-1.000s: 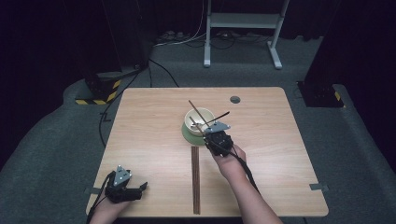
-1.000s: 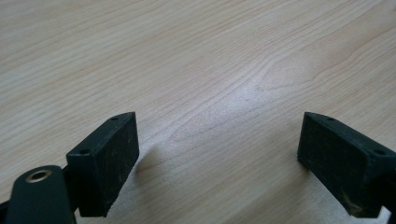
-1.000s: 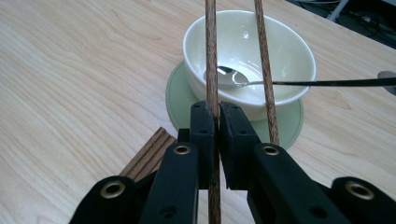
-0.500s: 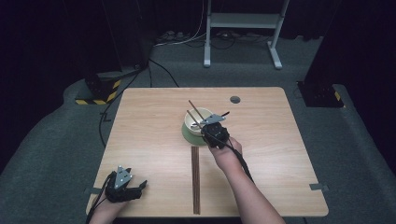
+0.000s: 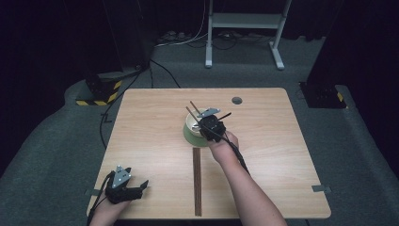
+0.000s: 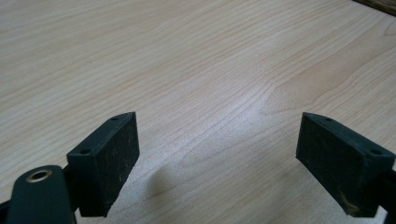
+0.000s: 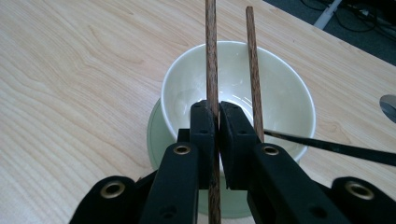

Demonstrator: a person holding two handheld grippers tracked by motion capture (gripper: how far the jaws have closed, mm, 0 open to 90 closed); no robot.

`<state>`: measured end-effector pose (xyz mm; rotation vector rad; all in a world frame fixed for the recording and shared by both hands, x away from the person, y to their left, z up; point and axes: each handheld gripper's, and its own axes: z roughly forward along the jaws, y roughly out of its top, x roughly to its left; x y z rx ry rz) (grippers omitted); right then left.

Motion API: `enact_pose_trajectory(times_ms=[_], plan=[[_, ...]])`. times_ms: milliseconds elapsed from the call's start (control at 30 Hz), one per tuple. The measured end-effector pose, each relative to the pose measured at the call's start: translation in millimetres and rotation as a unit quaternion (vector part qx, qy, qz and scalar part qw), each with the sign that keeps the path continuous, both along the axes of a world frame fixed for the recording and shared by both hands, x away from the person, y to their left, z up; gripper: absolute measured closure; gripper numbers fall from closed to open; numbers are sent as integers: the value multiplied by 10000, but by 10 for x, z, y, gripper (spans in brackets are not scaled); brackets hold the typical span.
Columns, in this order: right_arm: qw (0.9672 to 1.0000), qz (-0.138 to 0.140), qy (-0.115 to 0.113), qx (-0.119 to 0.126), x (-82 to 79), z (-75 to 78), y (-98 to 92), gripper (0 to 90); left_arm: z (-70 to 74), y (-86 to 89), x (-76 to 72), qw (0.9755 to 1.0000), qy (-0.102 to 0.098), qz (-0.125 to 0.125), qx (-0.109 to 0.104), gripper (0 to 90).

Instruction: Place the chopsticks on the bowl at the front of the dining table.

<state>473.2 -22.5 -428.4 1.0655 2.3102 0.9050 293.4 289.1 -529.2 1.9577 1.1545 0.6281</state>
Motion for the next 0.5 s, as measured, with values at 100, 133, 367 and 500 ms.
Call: enact_pose_trajectory(times_ms=[100, 133, 367, 500], plan=[[10000, -77, 28, 10, 72, -9, 18, 844, 5, 29, 17, 9998, 115, 115, 89, 136], [9999, -94, 66, -1, 105, -11, 24, 844, 18, 51, 20, 9996, 181, 57, 190, 136], [9996, -181, 199, -42, 252, -60, 83, 844, 3, 78, 50, 9981, 550, 274, 74, 146], [9995, -202, 225, -77, 332, -64, 110, 844, -5, 60, 66, 9976, 627, 279, 106, 114]])
